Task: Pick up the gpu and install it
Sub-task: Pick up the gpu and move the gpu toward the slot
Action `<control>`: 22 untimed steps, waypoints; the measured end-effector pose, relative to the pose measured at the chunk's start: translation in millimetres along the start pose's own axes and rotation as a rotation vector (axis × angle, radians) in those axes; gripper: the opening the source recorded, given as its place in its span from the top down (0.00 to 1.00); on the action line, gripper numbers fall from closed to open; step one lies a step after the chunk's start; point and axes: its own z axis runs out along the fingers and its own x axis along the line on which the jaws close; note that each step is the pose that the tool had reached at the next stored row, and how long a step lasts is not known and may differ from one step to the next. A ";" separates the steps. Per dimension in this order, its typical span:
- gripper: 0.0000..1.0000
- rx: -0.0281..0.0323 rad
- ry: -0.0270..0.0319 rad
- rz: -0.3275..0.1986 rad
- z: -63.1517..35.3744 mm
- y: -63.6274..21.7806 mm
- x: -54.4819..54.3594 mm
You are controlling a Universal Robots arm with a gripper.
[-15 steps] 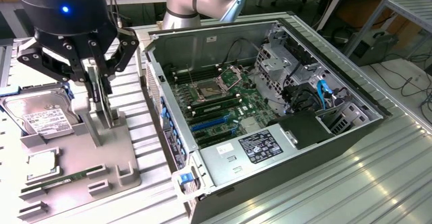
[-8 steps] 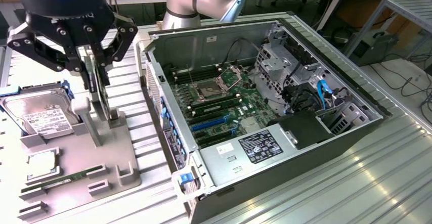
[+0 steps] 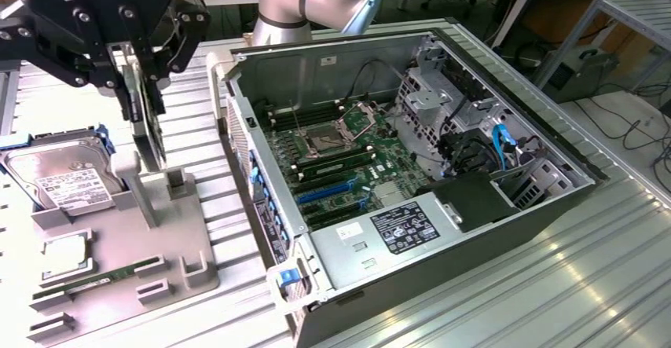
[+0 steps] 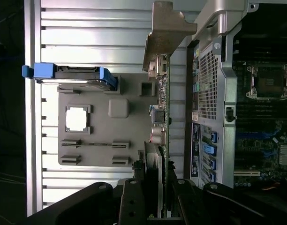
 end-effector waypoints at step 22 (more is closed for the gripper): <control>0.73 0.0001 0.0001 0.000 -23.5 0.7 -0.5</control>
